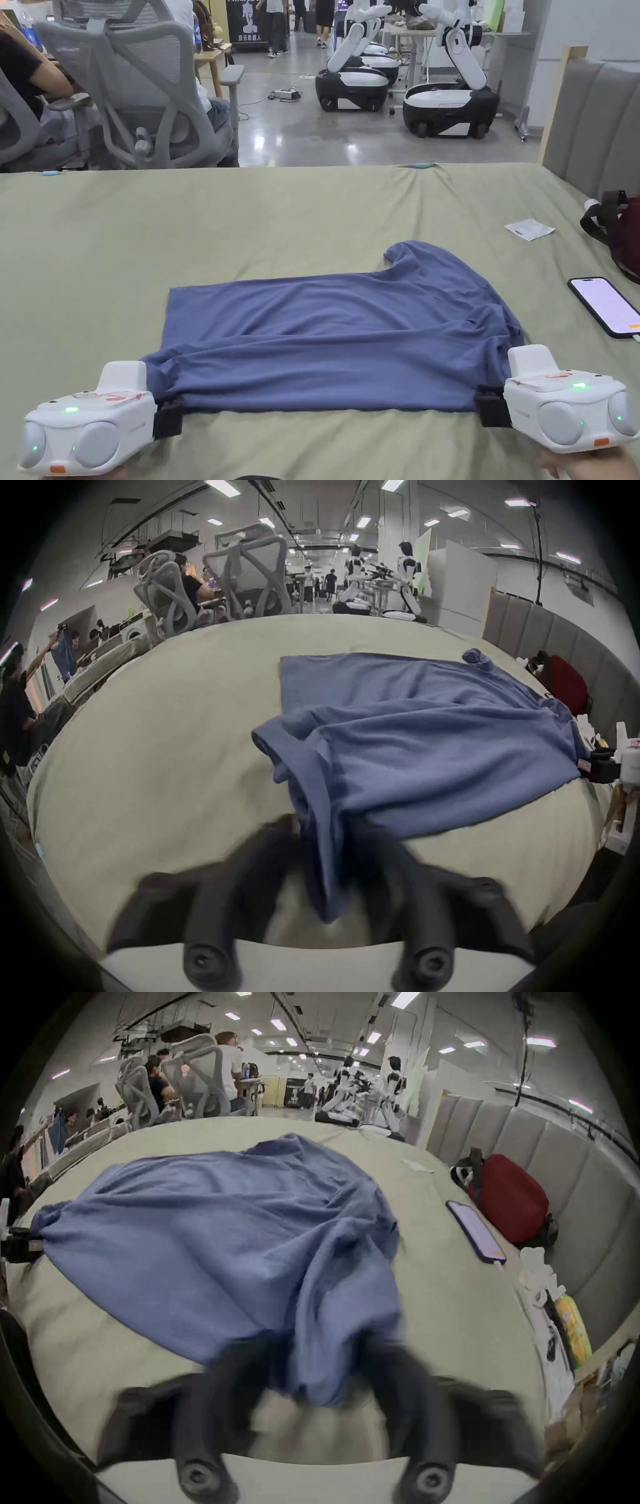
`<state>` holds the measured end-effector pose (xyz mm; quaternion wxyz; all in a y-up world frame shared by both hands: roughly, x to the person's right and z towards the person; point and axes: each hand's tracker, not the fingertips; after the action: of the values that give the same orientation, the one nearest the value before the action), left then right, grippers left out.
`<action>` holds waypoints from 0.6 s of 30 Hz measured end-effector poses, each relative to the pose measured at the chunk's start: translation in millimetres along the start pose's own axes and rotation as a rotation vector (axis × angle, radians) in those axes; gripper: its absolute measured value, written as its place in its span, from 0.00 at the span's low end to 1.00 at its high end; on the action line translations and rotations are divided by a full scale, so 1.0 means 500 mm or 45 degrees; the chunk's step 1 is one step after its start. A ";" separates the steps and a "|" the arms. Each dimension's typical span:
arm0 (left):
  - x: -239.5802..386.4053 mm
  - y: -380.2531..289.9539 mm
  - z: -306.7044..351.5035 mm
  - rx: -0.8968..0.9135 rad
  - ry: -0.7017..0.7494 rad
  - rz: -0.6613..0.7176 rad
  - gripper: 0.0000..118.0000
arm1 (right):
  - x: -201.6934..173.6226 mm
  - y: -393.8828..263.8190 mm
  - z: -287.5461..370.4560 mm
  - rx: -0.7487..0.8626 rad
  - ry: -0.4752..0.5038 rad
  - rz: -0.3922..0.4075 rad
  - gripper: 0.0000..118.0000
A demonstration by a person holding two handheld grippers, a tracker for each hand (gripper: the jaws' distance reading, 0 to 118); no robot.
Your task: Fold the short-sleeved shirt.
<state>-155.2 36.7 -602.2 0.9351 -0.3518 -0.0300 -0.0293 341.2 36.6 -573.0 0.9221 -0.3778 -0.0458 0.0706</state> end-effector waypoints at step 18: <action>-0.026 0.211 0.077 0.253 0.003 0.044 0.00 | -0.011 0.100 0.092 0.235 0.073 -0.041 0.00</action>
<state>-161.3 141.9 -643.3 0.9658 -0.2578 -0.0256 -0.0105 324.8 102.8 -575.8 0.9549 -0.2922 -0.0189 0.0488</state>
